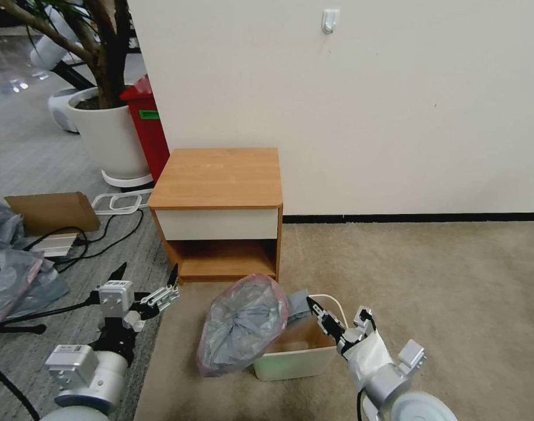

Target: Pick up the garbage bag from the table and place it over the trash can.

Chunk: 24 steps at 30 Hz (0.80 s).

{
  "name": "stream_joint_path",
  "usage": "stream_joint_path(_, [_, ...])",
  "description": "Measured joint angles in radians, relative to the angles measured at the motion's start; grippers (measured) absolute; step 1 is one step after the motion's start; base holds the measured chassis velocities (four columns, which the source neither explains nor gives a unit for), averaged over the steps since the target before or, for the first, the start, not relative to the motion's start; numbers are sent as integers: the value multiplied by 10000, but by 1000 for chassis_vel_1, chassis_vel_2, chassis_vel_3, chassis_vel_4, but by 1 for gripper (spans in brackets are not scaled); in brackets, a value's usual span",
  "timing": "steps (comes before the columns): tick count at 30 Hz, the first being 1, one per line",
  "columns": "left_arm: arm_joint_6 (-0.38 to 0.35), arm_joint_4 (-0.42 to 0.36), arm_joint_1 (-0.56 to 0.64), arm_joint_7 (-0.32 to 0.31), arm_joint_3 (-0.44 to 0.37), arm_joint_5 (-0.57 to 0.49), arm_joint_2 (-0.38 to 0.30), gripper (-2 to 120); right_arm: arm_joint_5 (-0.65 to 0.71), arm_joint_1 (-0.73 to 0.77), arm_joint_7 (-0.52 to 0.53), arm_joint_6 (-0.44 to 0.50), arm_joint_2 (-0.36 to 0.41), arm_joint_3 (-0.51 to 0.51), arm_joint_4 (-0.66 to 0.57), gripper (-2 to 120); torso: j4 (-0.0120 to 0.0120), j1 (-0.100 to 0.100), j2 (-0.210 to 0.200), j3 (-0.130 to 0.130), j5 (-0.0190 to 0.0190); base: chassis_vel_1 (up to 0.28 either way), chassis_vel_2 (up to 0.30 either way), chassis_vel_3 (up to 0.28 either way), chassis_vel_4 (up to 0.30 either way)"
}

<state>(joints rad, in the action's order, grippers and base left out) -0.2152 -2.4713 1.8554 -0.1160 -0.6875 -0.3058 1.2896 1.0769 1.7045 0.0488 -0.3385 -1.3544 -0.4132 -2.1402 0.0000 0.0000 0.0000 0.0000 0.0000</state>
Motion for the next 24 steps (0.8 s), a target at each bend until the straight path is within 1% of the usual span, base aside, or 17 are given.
stream_joint_path(4, [186,44,-14,-2,42,-2,31,100,-277,42,241,209,52,-79,51,0,0,0,0,0,0,0,0,0,0])
stream_joint_path(6, [207,53,-28,-2,54,-2,36,100,-337,47,357,249,54,-99,50,2,0,0,0,0,0,0,0,0,0])
stream_joint_path(8, [260,76,-57,-5,77,-4,41,100,-471,58,507,341,54,-100,42,10,0,0,0,0,0,0,0,0,0])
stream_joint_path(9, [299,96,-72,-6,77,1,42,100,-535,67,585,377,57,-96,30,17,0,0,0,0,0,0,0,0,0])
stream_joint_path(10, [313,104,-77,-7,73,3,42,100,-566,81,620,377,68,-93,16,20,0,0,0,0,0,0,0,0,0])
stream_joint_path(11, [313,104,-77,-7,73,3,42,100,-566,81,620,377,68,-93,16,20,0,0,0,0,0,0,0,0,0])
stream_joint_path(14, [329,105,-79,-11,12,3,41,100,-654,186,737,380,135,-102,-107,34,0,0,0,0,0,0,0,0,0])
stream_joint_path(15, [329,105,-79,-11,12,3,41,100,-654,186,737,380,135,-102,-107,34,0,0,0,0,0,0,0,0,0])
stream_joint_path(16, [330,104,-77,-12,7,3,40,100,-676,235,777,409,155,-130,-175,40,0,0,0,0,1,0,0,0,0])
stream_joint_path(17, [331,105,-77,-12,10,2,43,100,-690,266,800,450,166,-157,-219,41,0,0,0,0,0,0,0,0,0])
stream_joint_path(18, [331,115,-76,-12,50,4,57,100,-748,314,830,573,172,-191,-301,48,0,0,0,0,0,0,0,0,0])
stream_joint_path(19, [331,115,-76,-12,50,4,57,100,-748,314,830,573,172,-191,-301,48,0,0,0,0,0,0,0,0,0])
stream_joint_path(21, [318,119,-68,-13,229,26,65,100,-900,357,848,786,156,-208,-420,57,0,0,0,0,0,0,0,0,0])
stream_joint_path(22, [318,119,-68,-13,229,26,65,100,-900,357,848,786,156,-208,-420,57,0,0,0,0,0,0,0,0,0])
stream_joint_path(24, [155,110,-56,-13,771,99,19,100,-1056,372,850,953,108,-208,-540,70,0,0,0,0,0,0,0,0,0])
